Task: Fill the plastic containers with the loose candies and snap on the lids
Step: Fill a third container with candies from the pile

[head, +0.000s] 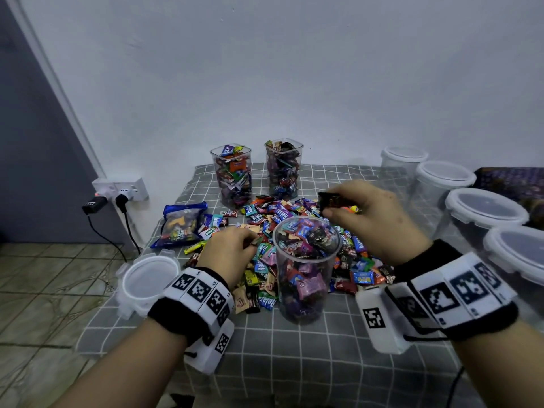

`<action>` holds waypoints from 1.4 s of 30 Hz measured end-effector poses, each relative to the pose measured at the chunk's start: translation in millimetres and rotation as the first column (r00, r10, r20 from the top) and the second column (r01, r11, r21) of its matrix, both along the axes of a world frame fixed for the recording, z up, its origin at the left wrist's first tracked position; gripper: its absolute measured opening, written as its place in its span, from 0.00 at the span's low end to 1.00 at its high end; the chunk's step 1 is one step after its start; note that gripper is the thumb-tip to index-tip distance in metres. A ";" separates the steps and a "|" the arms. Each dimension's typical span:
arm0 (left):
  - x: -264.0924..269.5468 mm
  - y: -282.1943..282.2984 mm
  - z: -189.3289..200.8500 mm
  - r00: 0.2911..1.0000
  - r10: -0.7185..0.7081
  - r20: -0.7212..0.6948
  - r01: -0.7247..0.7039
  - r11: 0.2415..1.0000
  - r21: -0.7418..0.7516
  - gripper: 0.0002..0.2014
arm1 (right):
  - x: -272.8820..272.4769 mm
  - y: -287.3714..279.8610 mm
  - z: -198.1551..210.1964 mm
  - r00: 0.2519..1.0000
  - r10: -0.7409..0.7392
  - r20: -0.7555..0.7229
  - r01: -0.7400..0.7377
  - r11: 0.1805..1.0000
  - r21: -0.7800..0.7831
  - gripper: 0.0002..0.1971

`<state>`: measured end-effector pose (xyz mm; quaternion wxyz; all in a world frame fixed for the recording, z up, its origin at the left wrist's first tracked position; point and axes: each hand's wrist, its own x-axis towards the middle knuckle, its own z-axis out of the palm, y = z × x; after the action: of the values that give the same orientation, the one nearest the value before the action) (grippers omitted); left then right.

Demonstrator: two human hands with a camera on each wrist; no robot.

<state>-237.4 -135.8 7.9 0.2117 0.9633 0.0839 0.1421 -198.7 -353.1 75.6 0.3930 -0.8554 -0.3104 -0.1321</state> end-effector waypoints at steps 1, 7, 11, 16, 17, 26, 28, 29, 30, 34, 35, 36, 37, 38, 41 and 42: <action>-0.2 -0.1 -0.4 1.000 0.001 0.005 -0.001 1.000 -0.004 0.11 | -2.3 3.2 -1.7 1.000 0.019 0.003 -0.019 1.000 -0.001 0.12; -1.7 -0.8 -1.3 0.998 -0.003 0.062 0.006 0.999 -0.054 0.12 | -9.6 7.4 -2.4 0.998 0.067 0.003 -0.067 0.997 -0.039 0.17; -4.1 -0.6 -0.4 0.993 -0.005 0.120 0.015 0.996 -0.086 0.12 | -14.4 6.0 -6.0 0.997 0.068 -0.038 -0.069 0.998 -0.015 0.18; -11.8 -2.9 22.7 0.948 -0.026 0.316 0.078 0.985 -0.151 0.10 | -15.1 -1.6 -22.6 0.970 0.103 -0.219 -0.077 0.989 0.126 0.33; -12.9 -4.8 31.2 0.933 -0.027 0.359 0.094 0.981 -0.169 0.10 | -14.5 -3.0 -26.1 0.943 0.136 -0.303 -0.095 0.984 0.148 0.39; -12.9 -35.3 72.7 0.891 -0.203 0.406 0.314 0.922 -0.227 0.11 | -12.8 -4.1 -43.9 0.793 0.298 -0.531 -0.162 0.944 0.289 0.45; -13.7 -42.7 70.3 0.886 -0.252 0.388 0.351 0.913 -0.209 0.11 | -12.6 -4.5 -44.6 0.783 0.296 -0.548 -0.147 0.943 0.299 0.40; -14.3 -45.8 68.9 0.881 -0.276 0.385 0.368 0.911 -0.189 0.11 | -12.3 -4.7 -45.6 0.786 0.293 -0.545 -0.142 0.943 0.302 0.40; -14.8 -48.4 67.6 0.876 -0.297 0.381 0.380 0.910 -0.164 0.11 | -11.8 -4.9 -46.8 0.791 0.288 -0.540 -0.137 0.943 0.303 0.42; -16.3 -54.1 64.4 0.883 -0.333 0.331 0.384 0.918 -0.099 0.13 | -11.9 -5.2 -48.1 0.812 0.287 -0.509 -0.153 0.945 0.289 0.53; -15.8 -54.2 63.4 0.885 -0.336 0.323 0.382 0.920 -0.090 0.13 | -11.6 -5.4 -48.3 0.813 0.292 -0.503 -0.160 0.944 0.289 0.55; -15.0 -54.1 62.2 0.885 -0.340 0.317 0.385 0.919 -0.089 0.13 | -11.9 -5.1 -47.7 0.813 0.293 -0.502 -0.161 0.944 0.289 0.57; -14.1 -53.9 60.9 0.883 -0.348 0.316 0.393 0.915 -0.091 0.13 | -11.9 -5.0 -47.8 0.813 0.296 -0.501 -0.164 0.942 0.291 0.57; -13.0 -53.8 59.1 0.878 -0.359 0.318 0.405 0.910 -0.090 0.13 | -11.7 -4.9 -48.2 0.811 0.301 -0.502 -0.167 0.941 0.294 0.56; -11.0 -54.9 54.1 0.854 -0.394 0.340 0.442 0.894 -0.073 0.14 | -10.7 -5.0 -49.5 0.809 0.316 -0.496 -0.175 0.934 0.310 0.45; -10.4 -55.3 52.7 0.842 -0.409 0.351 0.458 0.886 -0.067 0.14 | -10.7 -4.9 -49.7 0.809 0.322 -0.491 -0.179 0.932 0.315 0.44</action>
<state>-247.8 -191.1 60.6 0.3202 0.9015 -0.1625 0.2418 -209.4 -358.1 25.8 0.5839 -0.7515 -0.2799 0.1265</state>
